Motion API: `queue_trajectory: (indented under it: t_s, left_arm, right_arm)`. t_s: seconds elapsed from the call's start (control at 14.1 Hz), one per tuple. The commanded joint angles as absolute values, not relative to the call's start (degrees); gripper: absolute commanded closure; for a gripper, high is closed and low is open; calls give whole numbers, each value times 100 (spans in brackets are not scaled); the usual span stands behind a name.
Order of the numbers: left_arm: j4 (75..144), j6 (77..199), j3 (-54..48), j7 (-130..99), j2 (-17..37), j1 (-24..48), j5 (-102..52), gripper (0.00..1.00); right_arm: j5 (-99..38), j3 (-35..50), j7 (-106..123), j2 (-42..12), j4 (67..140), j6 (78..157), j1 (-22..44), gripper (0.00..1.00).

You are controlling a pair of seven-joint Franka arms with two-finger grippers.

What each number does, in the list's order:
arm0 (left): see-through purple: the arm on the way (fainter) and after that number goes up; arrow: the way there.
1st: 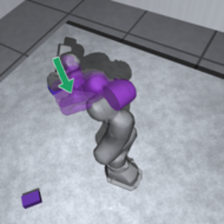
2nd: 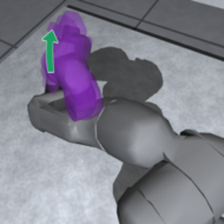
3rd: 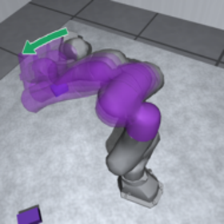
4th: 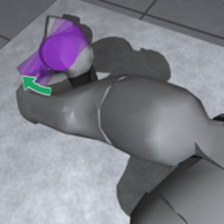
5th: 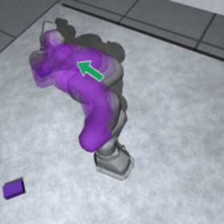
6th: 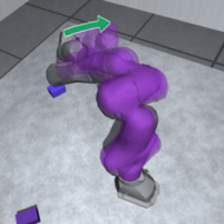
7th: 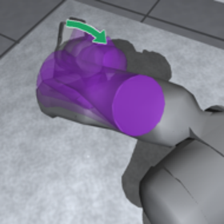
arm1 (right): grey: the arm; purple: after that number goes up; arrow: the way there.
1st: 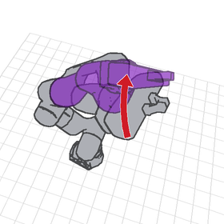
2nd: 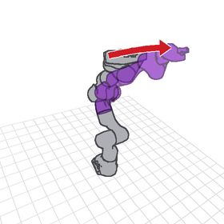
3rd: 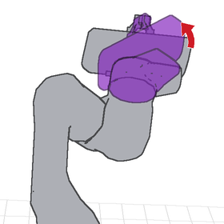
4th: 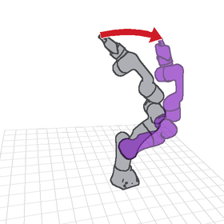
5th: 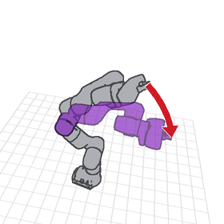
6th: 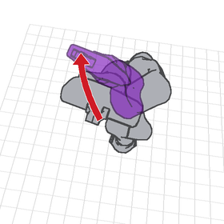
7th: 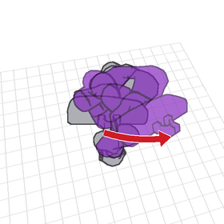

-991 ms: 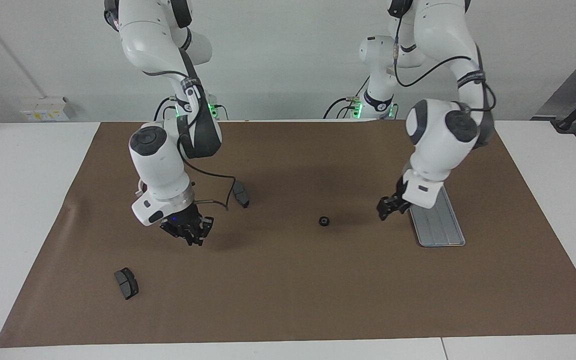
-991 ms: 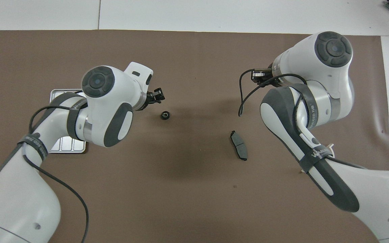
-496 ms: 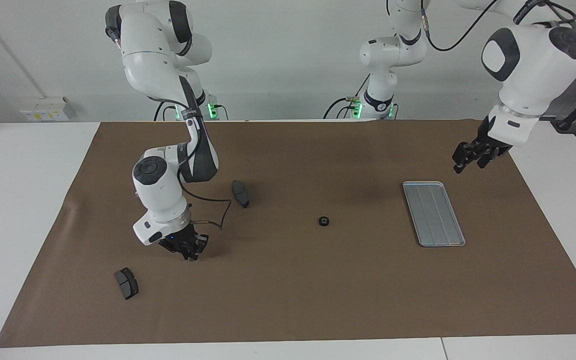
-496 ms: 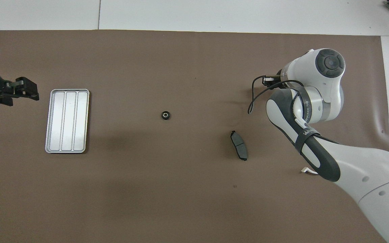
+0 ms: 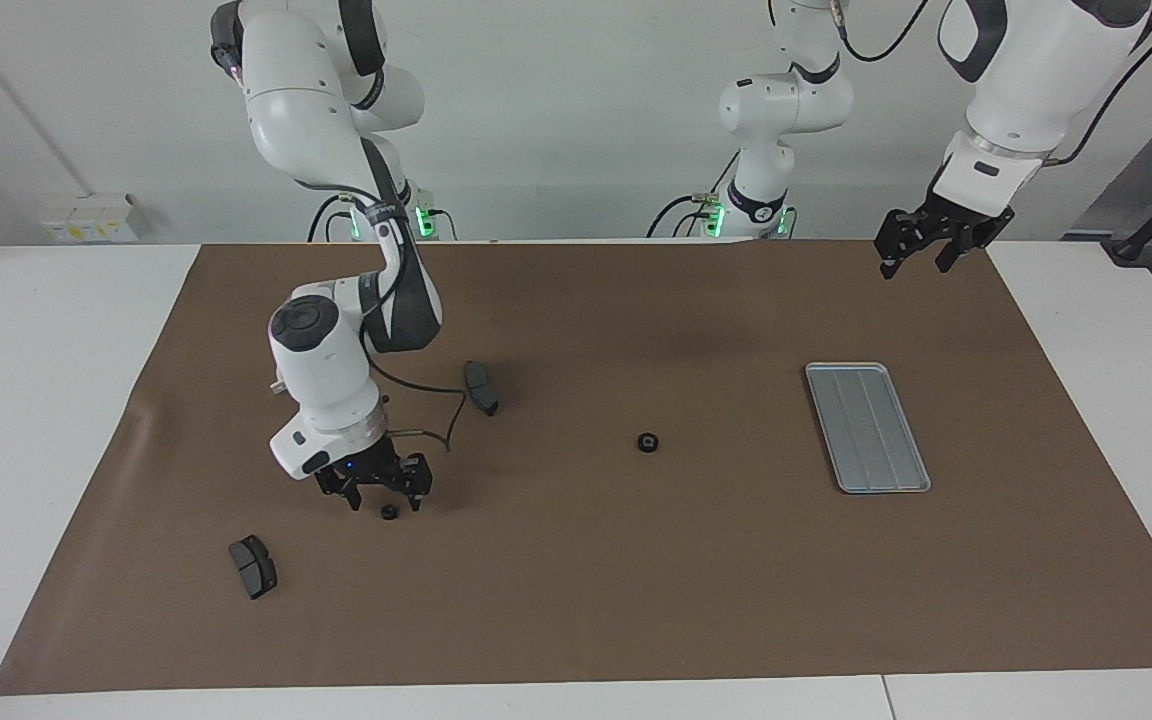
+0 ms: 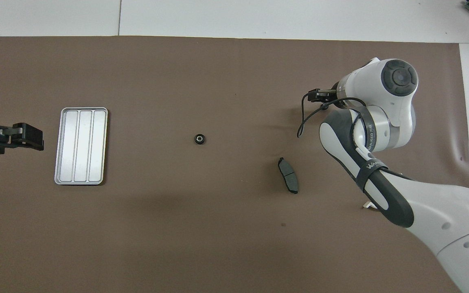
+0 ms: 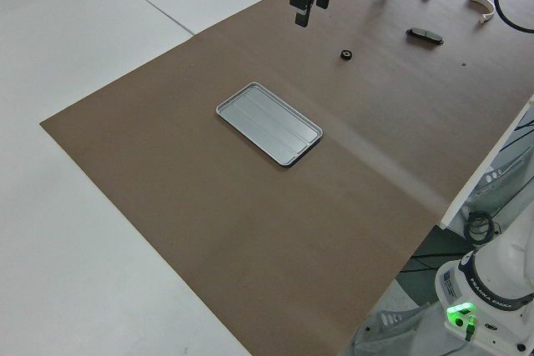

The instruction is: Place bearing gear from tray to pile

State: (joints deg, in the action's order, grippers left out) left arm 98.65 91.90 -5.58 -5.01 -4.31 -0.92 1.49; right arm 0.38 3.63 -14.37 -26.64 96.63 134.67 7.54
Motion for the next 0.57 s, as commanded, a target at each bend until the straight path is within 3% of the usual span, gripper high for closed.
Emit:
queue_trajectory:
  t_s: [0.0,0.21,0.5]
  left_arm:
    - [10380,9554,-492,-71,-703,-97,237,20]
    - [10354,9606,-492,-70,-686,-44,237,0]
    - [10345,9589,-483,-123,-686,-53,237,0]
  right_arm:
    - [17,850,-2185,-2461,9450,12895,808,0]
    - [665,1579,-3423,-2470,9352,12815,879,0]
    - [1737,2485,-5226,-2776,9317,12902,958,0]
